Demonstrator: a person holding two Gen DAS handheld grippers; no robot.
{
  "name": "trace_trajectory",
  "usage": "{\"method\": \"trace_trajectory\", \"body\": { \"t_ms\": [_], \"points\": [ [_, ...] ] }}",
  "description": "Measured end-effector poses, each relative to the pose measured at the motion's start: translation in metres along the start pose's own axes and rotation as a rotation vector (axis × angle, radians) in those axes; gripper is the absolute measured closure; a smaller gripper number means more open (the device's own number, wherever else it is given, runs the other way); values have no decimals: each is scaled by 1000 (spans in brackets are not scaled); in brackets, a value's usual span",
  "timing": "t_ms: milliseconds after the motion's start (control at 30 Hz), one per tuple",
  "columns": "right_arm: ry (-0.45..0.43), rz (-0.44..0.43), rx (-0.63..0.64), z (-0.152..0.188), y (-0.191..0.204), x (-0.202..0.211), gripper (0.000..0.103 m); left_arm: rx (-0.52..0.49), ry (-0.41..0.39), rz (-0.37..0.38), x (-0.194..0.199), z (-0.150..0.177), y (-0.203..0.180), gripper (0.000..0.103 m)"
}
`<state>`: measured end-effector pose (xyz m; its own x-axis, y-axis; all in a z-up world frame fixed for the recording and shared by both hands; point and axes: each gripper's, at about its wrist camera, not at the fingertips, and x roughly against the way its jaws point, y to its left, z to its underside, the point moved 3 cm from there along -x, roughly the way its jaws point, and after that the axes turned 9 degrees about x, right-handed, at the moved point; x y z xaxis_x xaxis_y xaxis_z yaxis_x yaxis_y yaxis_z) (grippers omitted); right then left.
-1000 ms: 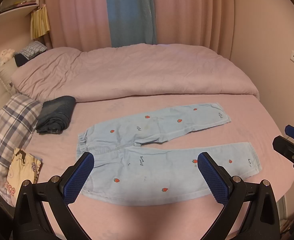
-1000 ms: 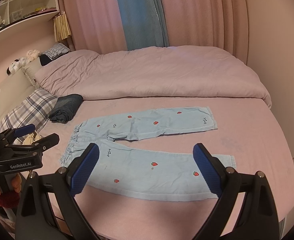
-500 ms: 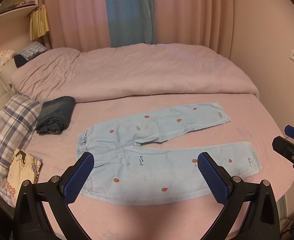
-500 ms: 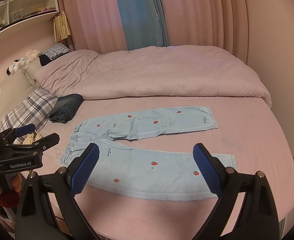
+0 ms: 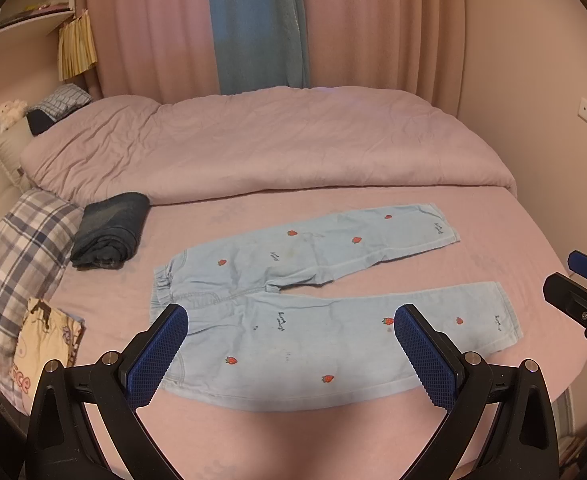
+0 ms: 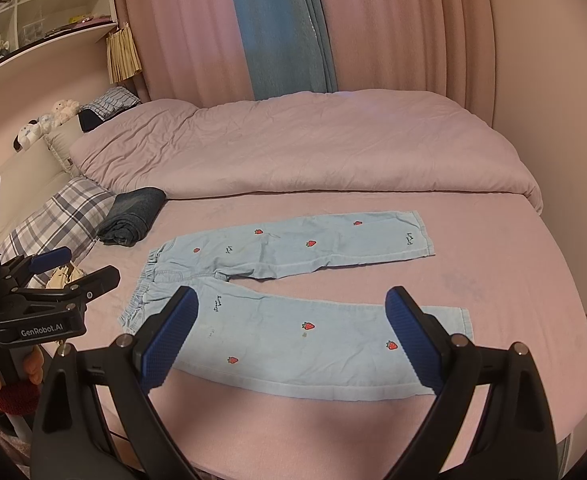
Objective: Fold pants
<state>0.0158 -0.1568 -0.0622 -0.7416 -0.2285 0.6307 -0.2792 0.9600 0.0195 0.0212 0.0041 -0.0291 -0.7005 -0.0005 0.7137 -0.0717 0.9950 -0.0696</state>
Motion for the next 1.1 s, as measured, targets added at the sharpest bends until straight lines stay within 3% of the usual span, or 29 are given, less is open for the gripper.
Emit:
{"method": "trace_trajectory", "body": {
  "t_ms": [1100],
  "points": [
    [11, 4, -10, 6, 3, -1, 7, -10, 8, 8, 0, 4, -2, 0]
  ]
}}
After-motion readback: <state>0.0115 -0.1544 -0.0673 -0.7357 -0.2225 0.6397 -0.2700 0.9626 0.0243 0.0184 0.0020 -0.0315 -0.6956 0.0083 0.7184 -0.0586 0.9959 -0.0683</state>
